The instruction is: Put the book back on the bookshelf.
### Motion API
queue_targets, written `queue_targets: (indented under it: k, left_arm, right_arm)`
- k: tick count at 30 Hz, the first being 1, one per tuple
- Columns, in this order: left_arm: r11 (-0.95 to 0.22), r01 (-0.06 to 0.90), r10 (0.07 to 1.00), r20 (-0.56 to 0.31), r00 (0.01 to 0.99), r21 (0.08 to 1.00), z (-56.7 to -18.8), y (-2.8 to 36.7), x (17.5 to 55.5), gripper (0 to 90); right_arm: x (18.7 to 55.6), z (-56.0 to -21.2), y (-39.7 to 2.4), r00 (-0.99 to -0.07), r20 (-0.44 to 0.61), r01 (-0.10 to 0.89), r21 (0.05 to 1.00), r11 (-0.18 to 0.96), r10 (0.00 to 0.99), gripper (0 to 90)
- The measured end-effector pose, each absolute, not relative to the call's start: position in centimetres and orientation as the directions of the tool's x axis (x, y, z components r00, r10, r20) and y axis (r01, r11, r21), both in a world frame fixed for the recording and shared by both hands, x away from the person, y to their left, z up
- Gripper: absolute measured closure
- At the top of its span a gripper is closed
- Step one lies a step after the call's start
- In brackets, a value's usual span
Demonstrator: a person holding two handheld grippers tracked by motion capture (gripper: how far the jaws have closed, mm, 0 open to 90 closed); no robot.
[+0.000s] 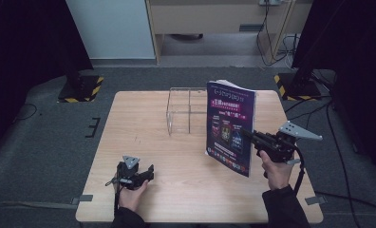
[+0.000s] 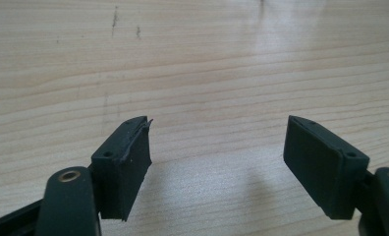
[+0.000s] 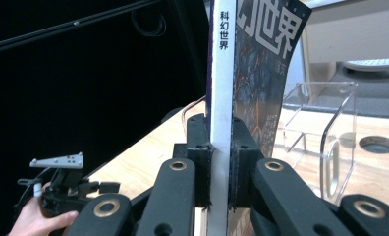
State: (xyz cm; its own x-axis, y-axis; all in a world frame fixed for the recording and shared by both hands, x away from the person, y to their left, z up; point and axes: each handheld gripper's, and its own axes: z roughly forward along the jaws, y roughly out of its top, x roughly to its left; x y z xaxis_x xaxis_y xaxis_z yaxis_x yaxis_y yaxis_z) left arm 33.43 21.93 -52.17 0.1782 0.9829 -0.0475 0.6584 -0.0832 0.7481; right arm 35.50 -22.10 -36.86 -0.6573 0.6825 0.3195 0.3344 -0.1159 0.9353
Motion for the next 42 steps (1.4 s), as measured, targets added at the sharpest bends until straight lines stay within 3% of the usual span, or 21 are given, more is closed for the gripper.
queue_targets:
  k: [20,42]
  left_arm:
    - [-0.101,0.691,0.986,-0.023,0.168,0.715,-53.2,21.9,34.0,20.8]
    - [-0.122,0.683,0.986,0.009,0.167,0.72,-53.5,21.5,34.2,12.5]
  right_arm:
    - [38.2,-34.2,-21.5,-0.611,0.269,0.251,0.958,-0.14,0.745,83.0]
    - [41.4,-34.5,-21.7,-0.536,0.245,0.222,0.964,-0.145,0.808,83.0]
